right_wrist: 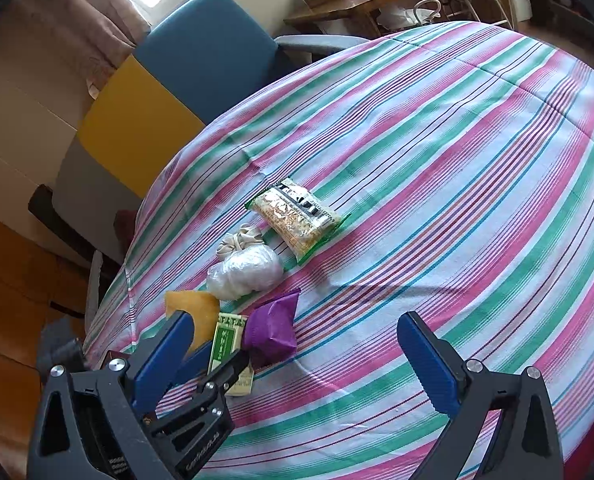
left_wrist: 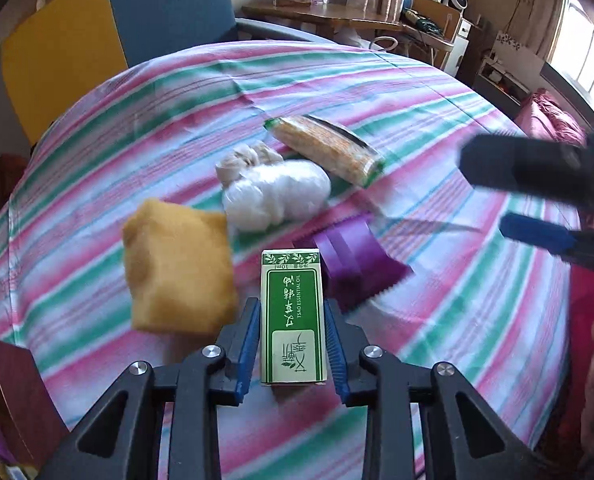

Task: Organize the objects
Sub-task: 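Grasp the green-and-white medicine box with the left gripper, then place the green box in the tray with left while right grasps the yellow sponge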

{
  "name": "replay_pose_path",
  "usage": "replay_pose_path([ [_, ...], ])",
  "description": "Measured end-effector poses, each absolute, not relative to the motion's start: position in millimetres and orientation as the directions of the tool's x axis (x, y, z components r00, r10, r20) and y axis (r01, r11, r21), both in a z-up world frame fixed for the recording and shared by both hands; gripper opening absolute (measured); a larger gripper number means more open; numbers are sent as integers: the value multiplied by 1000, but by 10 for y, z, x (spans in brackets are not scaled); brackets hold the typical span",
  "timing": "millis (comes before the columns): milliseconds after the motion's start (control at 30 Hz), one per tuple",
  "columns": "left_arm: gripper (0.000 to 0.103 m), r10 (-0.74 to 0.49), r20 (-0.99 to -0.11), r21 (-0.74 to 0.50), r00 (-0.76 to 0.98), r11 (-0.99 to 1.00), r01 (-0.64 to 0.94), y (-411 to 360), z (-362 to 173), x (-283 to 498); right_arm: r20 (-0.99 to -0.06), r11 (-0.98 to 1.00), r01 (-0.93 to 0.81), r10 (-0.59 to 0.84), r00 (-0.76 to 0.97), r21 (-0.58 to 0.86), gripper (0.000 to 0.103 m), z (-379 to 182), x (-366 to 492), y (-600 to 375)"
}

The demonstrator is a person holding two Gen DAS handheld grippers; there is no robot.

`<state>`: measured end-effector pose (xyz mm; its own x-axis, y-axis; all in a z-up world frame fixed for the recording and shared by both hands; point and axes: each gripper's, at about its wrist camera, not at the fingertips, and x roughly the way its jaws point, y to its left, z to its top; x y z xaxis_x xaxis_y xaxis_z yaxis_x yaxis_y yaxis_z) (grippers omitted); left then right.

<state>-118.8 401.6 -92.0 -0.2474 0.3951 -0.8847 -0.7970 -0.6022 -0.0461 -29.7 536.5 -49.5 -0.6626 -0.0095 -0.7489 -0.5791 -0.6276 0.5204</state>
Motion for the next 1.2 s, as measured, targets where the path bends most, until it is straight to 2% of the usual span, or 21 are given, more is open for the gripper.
replay_pose_path([
  [133, 31, 391, -889, -50, -239, -602, -797, 3943, -974, -1080, -754, -629, -588, 3, -657, 510, 102, -496, -300, 5372],
  [333, 31, 407, -893, -135, -195, -653, -745, 3909, -1050, -1204, -767, -626, -609, 24, -641, 488, 102, -528, -293, 5401],
  [533, 31, 500, -836, -200, -224, -659, -725, 3457, -717, -961, -768, -611, -617, 24, -640, 495, 102, -551, -265, 5453],
  [733, 31, 530, -807, -196, -261, -657, -728, 2912, -487, -601, -751, -694, -532, -19, -660, 485, 100, -474, -372, 5276],
  [900, 31, 552, -786, -239, -280, -689, -685, 2427, -416, -473, -766, -786, -443, -59, -640, 431, 94, -461, -509, 5009],
  [1133, 31, 562, -760, -276, -326, -734, -621, 1886, -314, -488, -832, -850, -361, -149, -535, 384, 94, -626, -798, 4560],
  [1200, 31, 563, -755, -287, -337, -745, -602, 1747, -305, -501, -839, -850, -363, -153, -523, 382, 98, -623, -929, 4458],
])
